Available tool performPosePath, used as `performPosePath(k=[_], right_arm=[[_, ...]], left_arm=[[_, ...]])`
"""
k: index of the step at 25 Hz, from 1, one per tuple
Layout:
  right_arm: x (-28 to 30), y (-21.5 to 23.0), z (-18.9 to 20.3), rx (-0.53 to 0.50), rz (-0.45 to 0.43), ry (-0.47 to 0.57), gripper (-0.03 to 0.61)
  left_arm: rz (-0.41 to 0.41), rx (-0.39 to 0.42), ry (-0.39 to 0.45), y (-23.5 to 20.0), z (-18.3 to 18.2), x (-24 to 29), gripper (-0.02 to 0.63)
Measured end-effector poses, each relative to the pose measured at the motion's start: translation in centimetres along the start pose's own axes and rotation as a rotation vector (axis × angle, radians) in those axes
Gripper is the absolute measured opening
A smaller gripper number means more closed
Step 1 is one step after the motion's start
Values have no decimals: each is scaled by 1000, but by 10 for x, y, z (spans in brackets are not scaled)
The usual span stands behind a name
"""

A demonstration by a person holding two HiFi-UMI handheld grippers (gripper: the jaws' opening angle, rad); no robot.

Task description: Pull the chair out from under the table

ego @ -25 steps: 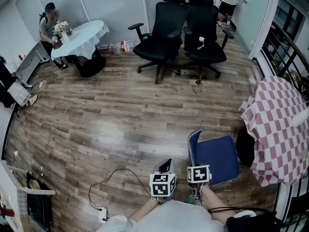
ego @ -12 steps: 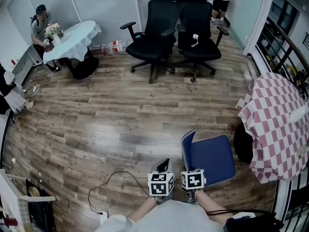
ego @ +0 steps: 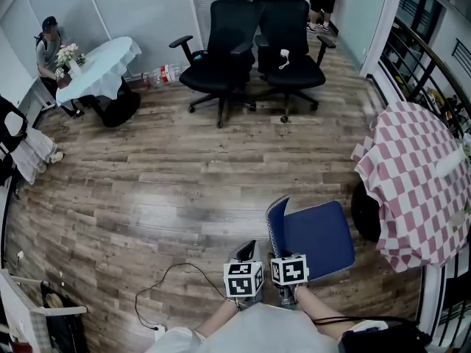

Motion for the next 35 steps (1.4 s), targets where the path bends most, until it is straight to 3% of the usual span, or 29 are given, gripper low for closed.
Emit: performPosePath(k=[3, 7, 17, 26, 35], right_arm=[[-7, 2, -2, -19, 9, -6, 183], [-11, 1, -5, -5, -47, 13, 183], [-61, 20, -38, 26, 50, 159, 175], [-104, 74, -34, 125, 180, 261, 52], [-142, 121, 1, 251, 250, 341, 18]], left_arm=[[-10, -5, 7, 2, 2, -1, 3], [-22, -6, 19, 5, 2, -4, 3], [-31, -7, 67, 20, -8, -12, 3], [28, 15, 109, 60, -21, -12, 3], [108, 98, 86, 118, -11, 9, 3]])
Point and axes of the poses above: the fingertips, and each gripper's own axes: x forward along the fingers, y to its right, z out of its underside, the point moved 6 cm from there along -x, backward along the fingers, and after that the axes turned 14 degrees about -x, right-handed, at the moved point
